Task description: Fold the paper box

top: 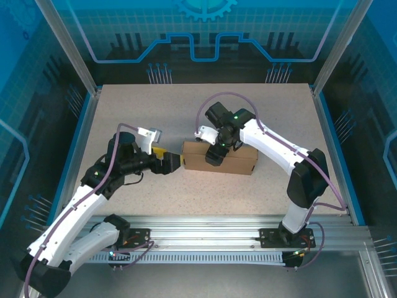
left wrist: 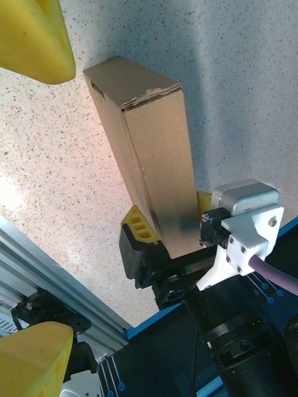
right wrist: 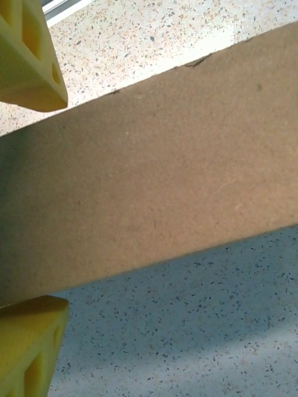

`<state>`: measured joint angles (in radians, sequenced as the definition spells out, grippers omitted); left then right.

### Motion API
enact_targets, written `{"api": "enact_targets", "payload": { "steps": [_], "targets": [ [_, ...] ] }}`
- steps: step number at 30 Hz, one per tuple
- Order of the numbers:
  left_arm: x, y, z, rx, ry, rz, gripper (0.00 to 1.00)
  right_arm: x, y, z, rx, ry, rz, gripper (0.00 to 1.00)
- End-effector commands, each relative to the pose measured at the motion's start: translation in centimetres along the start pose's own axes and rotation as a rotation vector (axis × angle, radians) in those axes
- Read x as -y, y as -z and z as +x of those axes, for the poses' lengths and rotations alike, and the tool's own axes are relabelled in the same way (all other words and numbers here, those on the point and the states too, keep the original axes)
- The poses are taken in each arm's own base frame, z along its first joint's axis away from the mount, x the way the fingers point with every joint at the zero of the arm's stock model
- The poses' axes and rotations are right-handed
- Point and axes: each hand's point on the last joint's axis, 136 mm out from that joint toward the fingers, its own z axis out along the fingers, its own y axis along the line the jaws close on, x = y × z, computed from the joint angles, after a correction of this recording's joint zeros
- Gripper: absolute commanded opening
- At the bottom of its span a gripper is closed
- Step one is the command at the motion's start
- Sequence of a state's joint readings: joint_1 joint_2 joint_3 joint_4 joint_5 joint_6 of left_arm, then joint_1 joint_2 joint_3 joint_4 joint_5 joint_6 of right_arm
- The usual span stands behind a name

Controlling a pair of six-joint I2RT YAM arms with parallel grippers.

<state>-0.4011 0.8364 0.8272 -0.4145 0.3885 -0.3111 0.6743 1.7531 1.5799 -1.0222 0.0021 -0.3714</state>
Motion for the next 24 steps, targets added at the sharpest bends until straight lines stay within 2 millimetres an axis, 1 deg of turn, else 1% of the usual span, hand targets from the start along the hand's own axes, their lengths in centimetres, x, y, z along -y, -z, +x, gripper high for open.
{"api": "enact_targets", "payload": {
  "steps": [1,4,10,13,15,21,24],
  "targets": [
    [-0.4,0.2,0.4,0.000,-0.018,-0.014,0.99,-0.7,-0.5,0.8,-0.045,0.028,0.000,0.76],
    [-0.5,0.2,0.4,-0.002,-0.017,-0.020,0.99,-1.0,-0.8,1.0,-0.050,0.025,-0.006,0.73],
    [-1.6,0.2,0.7,-0.004,0.001,-0.079,0.99,-1.7,-1.6,1.2,-0.052,0.026,-0.014,0.67],
    [-2.0,0.3,0.8,0.001,0.021,-0.098,0.99,-1.7,-2.0,1.3,-0.050,0.028,-0.009,0.57],
    [-2.2,0.5,0.7,0.005,0.035,-0.112,0.99,-1.6,-1.9,1.4,-0.050,0.026,0.001,0.53],
    [-3.2,1.2,0.1,0.029,0.083,-0.195,0.99,-1.8,-0.9,0.5,0.003,0.020,0.026,0.49],
    [-3.6,1.3,-0.2,0.043,0.107,-0.224,0.99,-1.7,-0.9,0.5,0.033,0.014,0.047,0.48]
  ]
}}
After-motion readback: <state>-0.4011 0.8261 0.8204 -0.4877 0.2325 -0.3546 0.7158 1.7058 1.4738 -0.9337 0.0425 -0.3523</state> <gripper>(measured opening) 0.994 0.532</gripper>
